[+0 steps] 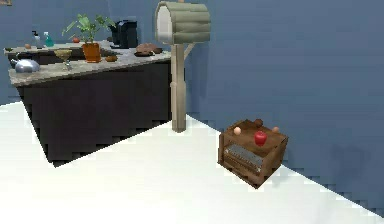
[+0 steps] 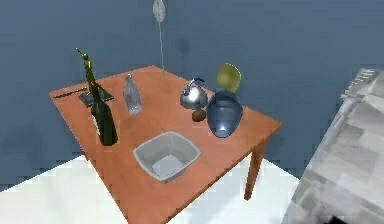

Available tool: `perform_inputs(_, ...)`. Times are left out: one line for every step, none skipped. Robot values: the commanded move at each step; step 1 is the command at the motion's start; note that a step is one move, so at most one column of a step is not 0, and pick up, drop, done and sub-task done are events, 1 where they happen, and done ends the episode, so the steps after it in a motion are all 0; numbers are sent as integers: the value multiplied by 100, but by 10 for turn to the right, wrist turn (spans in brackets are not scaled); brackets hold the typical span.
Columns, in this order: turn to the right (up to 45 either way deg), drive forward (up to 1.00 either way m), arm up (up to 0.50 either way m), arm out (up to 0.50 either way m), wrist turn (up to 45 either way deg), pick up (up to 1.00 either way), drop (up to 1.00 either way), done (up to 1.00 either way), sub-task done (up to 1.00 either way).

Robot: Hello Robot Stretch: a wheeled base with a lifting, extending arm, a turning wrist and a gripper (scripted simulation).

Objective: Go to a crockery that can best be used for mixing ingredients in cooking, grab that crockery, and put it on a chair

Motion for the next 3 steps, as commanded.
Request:
perform_inputs(0, 0, 50, 0, 0, 0, 0, 0, 0)
perform_inputs(0, 0, 38, 0, 0, 0, 0, 0, 0)
perform_inputs(0, 0, 0, 20, 0, 0, 0, 0, 0)
